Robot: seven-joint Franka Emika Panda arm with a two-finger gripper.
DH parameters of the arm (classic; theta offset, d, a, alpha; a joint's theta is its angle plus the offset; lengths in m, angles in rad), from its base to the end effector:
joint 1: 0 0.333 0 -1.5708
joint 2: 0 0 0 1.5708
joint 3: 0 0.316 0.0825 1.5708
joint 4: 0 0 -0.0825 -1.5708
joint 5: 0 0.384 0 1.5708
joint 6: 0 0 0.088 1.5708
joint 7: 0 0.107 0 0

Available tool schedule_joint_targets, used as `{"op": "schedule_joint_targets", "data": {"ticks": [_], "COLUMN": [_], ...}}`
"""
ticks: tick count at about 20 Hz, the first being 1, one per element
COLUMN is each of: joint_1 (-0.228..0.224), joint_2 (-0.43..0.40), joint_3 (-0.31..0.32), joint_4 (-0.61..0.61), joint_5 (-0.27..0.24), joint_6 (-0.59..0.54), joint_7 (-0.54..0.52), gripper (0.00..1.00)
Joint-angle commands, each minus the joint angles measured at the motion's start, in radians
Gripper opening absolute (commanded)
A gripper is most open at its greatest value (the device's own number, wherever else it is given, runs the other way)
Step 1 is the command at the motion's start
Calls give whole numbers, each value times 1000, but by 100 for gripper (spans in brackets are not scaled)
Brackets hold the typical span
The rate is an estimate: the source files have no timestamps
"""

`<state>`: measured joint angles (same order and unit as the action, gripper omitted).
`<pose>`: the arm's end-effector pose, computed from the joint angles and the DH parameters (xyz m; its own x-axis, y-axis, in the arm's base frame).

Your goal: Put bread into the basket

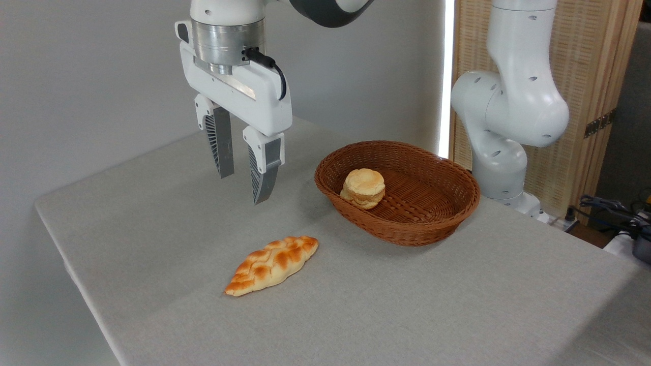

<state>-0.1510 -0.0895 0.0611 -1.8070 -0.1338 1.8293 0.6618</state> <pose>0.5423 -0.0585 0.5848 0.7402 -0.6505 0.1704 -0.6649 -0.7457 0.0414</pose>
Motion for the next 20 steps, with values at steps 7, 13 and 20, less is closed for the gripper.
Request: {"op": "schedule_joint_targets", "data": {"ticks": [7,13,20], "joint_1": [-10,-12,-12], "joint_2": [7,5,5], "joint_3": [5,2,3], "joint_4": [14,14,14], "joint_5": [0,0,0], "joint_6": [-33,-41,-50], "joint_7": [-13,-16,-13], "gripper": [100,100,100]}}
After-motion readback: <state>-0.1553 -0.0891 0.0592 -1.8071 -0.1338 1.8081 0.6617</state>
